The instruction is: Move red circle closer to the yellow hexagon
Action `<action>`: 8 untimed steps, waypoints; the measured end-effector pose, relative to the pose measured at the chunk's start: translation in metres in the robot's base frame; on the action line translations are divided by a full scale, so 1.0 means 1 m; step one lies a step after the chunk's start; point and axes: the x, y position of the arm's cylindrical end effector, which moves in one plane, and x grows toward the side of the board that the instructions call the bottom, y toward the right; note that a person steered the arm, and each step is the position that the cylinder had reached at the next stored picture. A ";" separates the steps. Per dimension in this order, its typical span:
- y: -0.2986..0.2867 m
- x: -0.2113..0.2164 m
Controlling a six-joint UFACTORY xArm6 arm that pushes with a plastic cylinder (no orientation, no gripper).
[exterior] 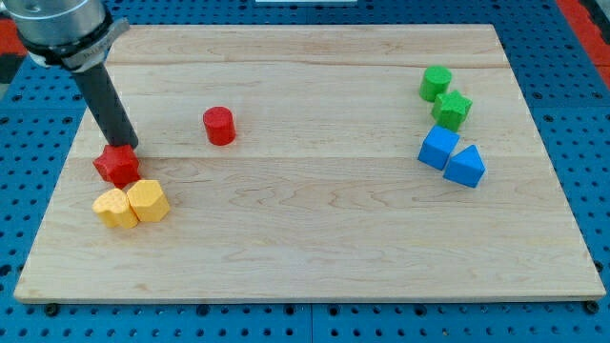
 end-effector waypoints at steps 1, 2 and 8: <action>0.006 0.021; 0.010 -0.001; 0.127 -0.067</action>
